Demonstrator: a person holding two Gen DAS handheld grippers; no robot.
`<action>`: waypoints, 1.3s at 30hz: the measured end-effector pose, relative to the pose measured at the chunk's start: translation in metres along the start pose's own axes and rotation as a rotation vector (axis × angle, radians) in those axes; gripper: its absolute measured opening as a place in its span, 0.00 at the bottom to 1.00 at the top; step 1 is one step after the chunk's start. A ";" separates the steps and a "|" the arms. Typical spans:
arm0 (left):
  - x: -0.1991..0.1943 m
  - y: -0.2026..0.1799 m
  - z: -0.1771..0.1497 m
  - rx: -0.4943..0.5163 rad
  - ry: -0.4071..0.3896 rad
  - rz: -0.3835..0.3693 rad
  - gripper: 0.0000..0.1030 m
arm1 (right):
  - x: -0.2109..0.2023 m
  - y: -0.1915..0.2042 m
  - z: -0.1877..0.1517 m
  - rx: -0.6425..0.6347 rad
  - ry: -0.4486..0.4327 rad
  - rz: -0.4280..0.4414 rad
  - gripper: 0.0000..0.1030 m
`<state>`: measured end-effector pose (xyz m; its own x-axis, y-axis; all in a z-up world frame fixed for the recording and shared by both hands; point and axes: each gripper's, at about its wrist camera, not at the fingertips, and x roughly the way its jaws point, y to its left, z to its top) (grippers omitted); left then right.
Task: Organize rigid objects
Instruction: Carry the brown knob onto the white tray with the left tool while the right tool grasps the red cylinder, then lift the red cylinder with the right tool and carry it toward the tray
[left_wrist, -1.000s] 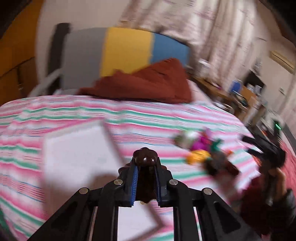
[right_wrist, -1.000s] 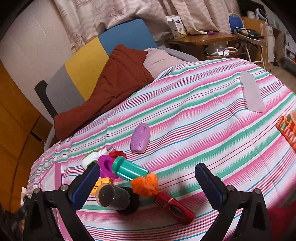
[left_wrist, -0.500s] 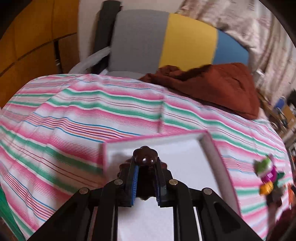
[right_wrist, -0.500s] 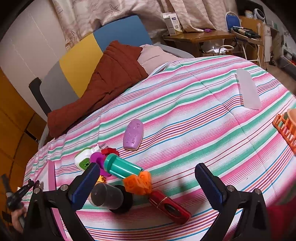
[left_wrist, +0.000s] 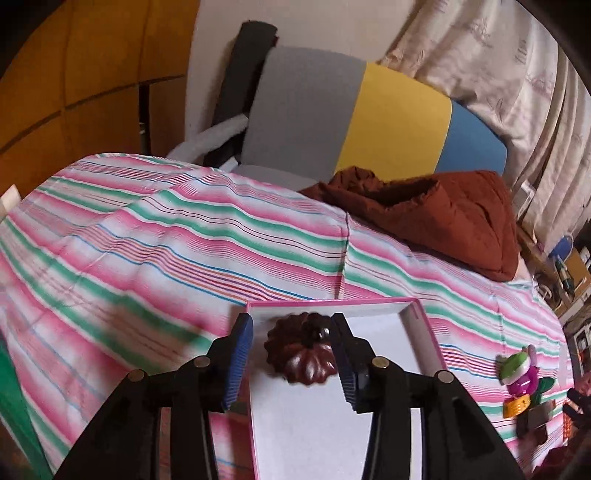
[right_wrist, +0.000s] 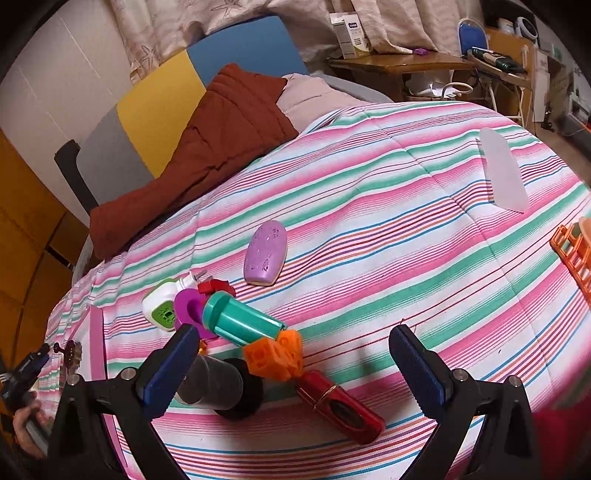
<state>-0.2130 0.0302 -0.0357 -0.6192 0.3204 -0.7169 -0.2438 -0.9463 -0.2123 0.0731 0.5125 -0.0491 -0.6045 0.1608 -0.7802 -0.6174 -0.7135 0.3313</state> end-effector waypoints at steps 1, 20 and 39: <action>-0.006 0.001 -0.004 -0.007 -0.003 -0.005 0.42 | 0.000 0.000 0.000 0.001 0.001 0.000 1.00; -0.099 -0.042 -0.087 0.103 0.009 -0.165 0.42 | 0.034 0.010 -0.010 -0.119 0.324 -0.143 0.75; -0.113 -0.056 -0.121 0.150 0.038 -0.189 0.42 | 0.058 0.026 -0.034 -0.325 0.473 -0.235 0.26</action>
<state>-0.0389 0.0421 -0.0227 -0.5239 0.4869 -0.6989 -0.4624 -0.8517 -0.2466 0.0386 0.4799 -0.1040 -0.1361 0.0722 -0.9881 -0.4769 -0.8790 0.0015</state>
